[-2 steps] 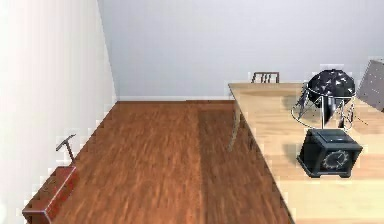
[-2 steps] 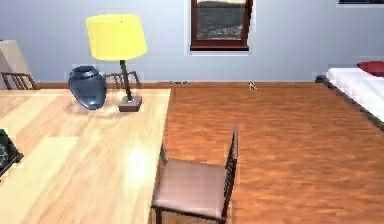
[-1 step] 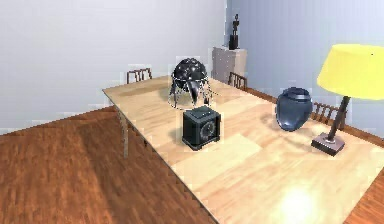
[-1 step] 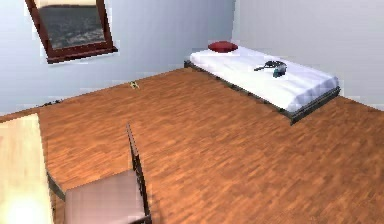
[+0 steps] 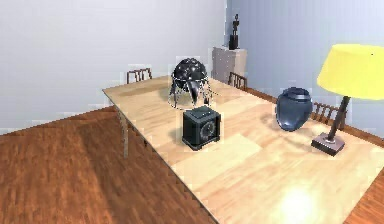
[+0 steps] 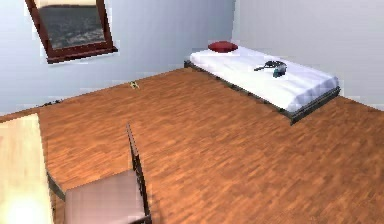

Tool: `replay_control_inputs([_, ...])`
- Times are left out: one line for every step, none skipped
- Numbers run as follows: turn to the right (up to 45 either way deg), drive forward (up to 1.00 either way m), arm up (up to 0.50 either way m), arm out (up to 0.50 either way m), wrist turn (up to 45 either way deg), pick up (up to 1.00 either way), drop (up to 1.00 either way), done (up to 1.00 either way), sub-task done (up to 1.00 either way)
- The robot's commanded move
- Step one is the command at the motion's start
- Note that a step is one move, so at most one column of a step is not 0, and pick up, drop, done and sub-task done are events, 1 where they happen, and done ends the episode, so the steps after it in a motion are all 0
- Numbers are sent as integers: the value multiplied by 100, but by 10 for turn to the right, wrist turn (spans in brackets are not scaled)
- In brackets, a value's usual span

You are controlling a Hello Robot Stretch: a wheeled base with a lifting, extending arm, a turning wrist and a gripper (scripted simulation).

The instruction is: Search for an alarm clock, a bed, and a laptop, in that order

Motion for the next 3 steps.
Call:
replay_control_inputs([-450,0,0,0,0,0,0,0,0])
replay_control_inputs([-450,0,0,0,0,0,0,0,0])
replay_control_inputs([-330,0,0,0,0,0,0,0,0])
